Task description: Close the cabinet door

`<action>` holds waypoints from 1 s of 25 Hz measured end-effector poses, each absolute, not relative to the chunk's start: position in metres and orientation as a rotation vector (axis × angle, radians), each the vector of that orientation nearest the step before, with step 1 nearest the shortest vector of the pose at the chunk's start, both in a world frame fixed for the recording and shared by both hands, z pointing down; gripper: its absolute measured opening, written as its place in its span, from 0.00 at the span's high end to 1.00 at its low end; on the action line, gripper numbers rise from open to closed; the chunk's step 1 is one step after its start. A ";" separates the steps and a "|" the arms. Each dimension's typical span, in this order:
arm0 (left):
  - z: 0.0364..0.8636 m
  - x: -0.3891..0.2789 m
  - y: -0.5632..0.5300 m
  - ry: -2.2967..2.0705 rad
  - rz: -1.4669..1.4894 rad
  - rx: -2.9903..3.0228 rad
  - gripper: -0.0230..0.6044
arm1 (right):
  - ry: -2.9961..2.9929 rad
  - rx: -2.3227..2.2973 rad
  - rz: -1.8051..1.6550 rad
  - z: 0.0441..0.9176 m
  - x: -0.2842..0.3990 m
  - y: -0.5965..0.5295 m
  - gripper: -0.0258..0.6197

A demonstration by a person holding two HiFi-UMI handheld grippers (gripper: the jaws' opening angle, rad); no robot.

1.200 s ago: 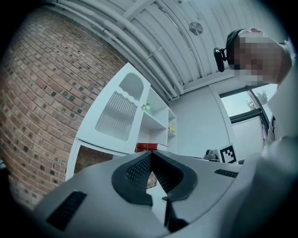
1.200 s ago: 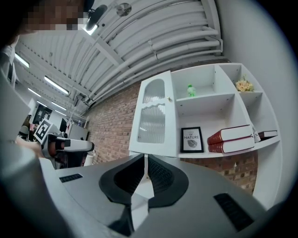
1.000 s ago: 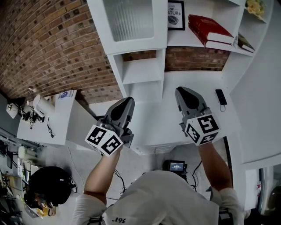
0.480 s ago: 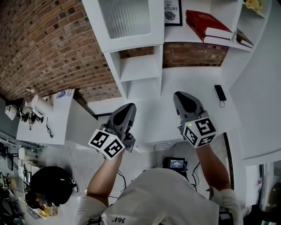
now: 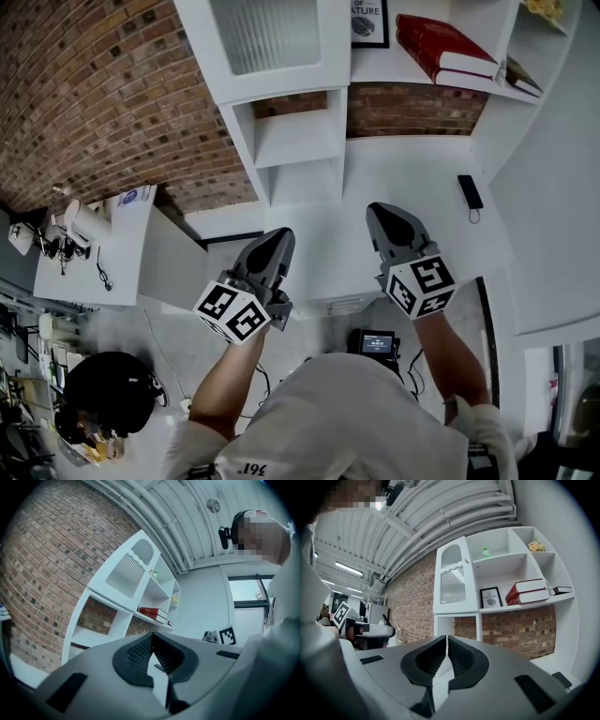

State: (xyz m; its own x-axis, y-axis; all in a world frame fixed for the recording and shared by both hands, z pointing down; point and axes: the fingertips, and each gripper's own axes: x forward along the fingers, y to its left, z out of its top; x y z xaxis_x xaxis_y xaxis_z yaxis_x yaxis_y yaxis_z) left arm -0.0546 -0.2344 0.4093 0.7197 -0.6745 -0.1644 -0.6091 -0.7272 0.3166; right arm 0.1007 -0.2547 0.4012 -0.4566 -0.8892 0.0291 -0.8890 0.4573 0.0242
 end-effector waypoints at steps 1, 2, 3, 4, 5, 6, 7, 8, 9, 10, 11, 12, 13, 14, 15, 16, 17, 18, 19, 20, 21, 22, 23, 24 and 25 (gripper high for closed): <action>0.411 -0.055 -0.234 -1.022 -0.397 2.676 0.95 | -2.648 1.615 -0.003 0.403 0.100 -0.254 0.90; 0.412 -0.055 -0.233 -1.024 -0.397 2.668 0.95 | -2.646 1.613 0.002 0.405 0.099 -0.253 0.90; 0.414 -0.054 -0.232 -1.022 -0.396 2.665 0.95 | -2.645 1.612 0.006 0.407 0.099 -0.253 0.90; 0.415 -0.054 -0.231 -1.016 -0.395 2.665 0.95 | -2.642 1.612 0.010 0.409 0.099 -0.252 0.90; 0.417 -0.054 -0.230 -1.011 -0.394 2.663 0.95 | -2.640 1.613 0.013 0.411 0.099 -0.251 0.91; 0.419 -0.054 -0.229 -1.010 -0.393 2.657 0.95 | -2.638 1.614 0.017 0.412 0.099 -0.250 0.91; 0.420 -0.054 -0.227 -1.011 -0.390 2.649 0.95 | -2.636 1.615 0.021 0.413 0.099 -0.250 0.91; 0.422 -0.054 -0.226 -1.012 -0.388 2.642 0.95 | -2.634 1.614 0.025 0.415 0.099 -0.249 0.91; 0.424 -0.053 -0.225 -1.011 -0.386 2.637 0.95 | -2.633 1.614 0.029 0.416 0.099 -0.249 0.91; 0.425 -0.053 -0.224 -1.009 -0.385 2.633 0.95 | -2.633 1.613 0.034 0.418 0.099 -0.248 0.91; 0.427 -0.053 -0.224 -1.008 -0.385 2.628 0.95 | -2.632 1.612 0.039 0.419 0.099 -0.248 0.91; 0.428 -0.052 -0.223 -1.007 -0.385 2.624 0.95 | -2.632 1.612 0.045 0.420 0.099 -0.247 0.91; 0.429 -0.052 -0.223 -1.006 -0.385 2.620 0.95 | -2.631 1.611 0.051 0.421 0.099 -0.247 0.91; 0.430 -0.053 -0.222 -1.005 -0.383 2.617 0.95 | -2.630 1.610 0.058 0.422 0.098 -0.247 0.91; 0.431 -0.053 -0.222 -1.004 -0.380 2.614 0.95 | -2.630 1.607 0.064 0.423 0.098 -0.247 0.91; 0.431 -0.053 -0.222 -1.003 -0.377 2.612 0.95 | -2.629 1.604 0.069 0.424 0.097 -0.247 0.91; 0.432 -0.053 -0.221 -1.002 -0.375 2.609 0.95 | -2.628 1.600 0.075 0.425 0.096 -0.246 0.91; 0.434 -0.053 -0.220 -1.001 -0.373 2.606 0.95 | -2.627 1.597 0.082 0.427 0.095 -0.246 0.91; 0.436 -0.053 -0.219 -1.000 -0.371 2.602 0.95 | -2.625 1.595 0.089 0.430 0.095 -0.245 0.91; 0.438 -0.054 -0.218 -0.999 -0.368 2.597 0.95 | -2.623 1.594 0.095 0.432 0.094 -0.244 0.91; 0.440 -0.055 -0.217 -0.999 -0.366 2.592 0.95 | -2.621 1.593 0.101 0.434 0.094 -0.243 0.91; 0.441 -0.056 -0.217 -0.999 -0.364 2.588 0.95 | -2.619 1.592 0.105 0.435 0.094 -0.243 0.91; 0.442 -0.057 -0.216 -1.000 -0.363 2.584 0.95 | -2.617 1.591 0.109 0.436 0.093 -0.242 0.91; 0.443 -0.057 -0.216 -1.000 -0.362 2.582 0.95 | -2.616 1.590 0.112 0.438 0.093 -0.242 0.91; 0.444 -0.058 -0.216 -1.001 -0.362 2.579 0.95 | -2.615 1.588 0.114 0.439 0.092 -0.242 0.91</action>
